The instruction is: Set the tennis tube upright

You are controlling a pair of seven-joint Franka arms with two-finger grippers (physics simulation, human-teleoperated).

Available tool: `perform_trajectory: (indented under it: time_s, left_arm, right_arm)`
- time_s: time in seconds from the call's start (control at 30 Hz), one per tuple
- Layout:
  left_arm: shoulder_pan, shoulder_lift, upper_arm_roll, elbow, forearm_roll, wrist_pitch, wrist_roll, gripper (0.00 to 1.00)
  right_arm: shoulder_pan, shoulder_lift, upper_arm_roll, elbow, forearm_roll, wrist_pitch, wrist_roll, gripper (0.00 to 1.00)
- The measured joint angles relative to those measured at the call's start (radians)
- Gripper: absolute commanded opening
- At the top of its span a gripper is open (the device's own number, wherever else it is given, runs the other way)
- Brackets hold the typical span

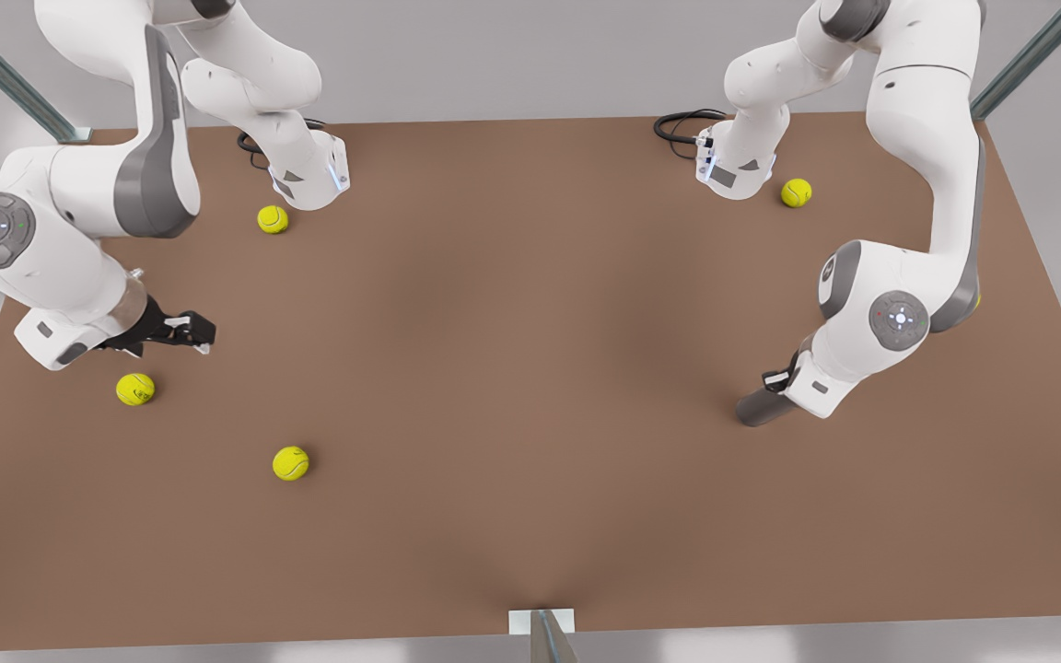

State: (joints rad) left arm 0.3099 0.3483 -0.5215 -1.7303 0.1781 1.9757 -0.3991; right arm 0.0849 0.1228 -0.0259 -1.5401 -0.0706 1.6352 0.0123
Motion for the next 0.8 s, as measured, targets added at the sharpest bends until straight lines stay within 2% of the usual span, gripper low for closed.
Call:
perform_trajectory:
  time_s: [0.27, 0.3, 0.33, 0.37, 0.6, 0.73, 0.8]
  left_arm:
    - [0.0, 0.009, 0.0, 0.001, 0.033, -0.002, -0.023, 0.21]
    - [-0.001, 0.009, -0.001, 0.002, 0.033, -0.004, -0.023, 0.44]
    - [-0.001, 0.009, -0.002, 0.005, 0.033, -0.007, -0.023, 0.77]
    - [-0.001, 0.01, -0.002, 0.006, 0.032, -0.008, -0.023, 0.99]
    - [-0.008, 0.009, -0.004, 0.044, 0.027, -0.054, -0.026, 0.99]
    - [-0.035, 0.006, -0.059, 0.338, 0.011, -0.411, -0.024, 1.0]
    - [-0.037, 0.002, -0.057, 0.364, 0.004, -0.417, -0.016, 1.0]
  right_arm:
    - [0.003, 0.003, 0.0, 0.002, 0.0, 0.0, -0.002, 1.0]
    - [0.003, 0.003, 0.0, 0.002, 0.0, 0.0, -0.002, 1.0]
    - [0.003, 0.004, 0.0, 0.002, 0.0, 0.0, -0.002, 1.0]
    - [0.002, 0.004, 0.001, 0.002, 0.0, 0.0, -0.002, 1.0]
    - [0.003, 0.004, 0.0, 0.002, 0.0, 0.0, 0.0, 1.0]
    - [0.003, 0.004, 0.0, 0.002, 0.0, 0.0, -0.001, 1.0]
    - [0.002, 0.005, 0.0, 0.002, 0.0, 0.0, -0.001, 1.0]
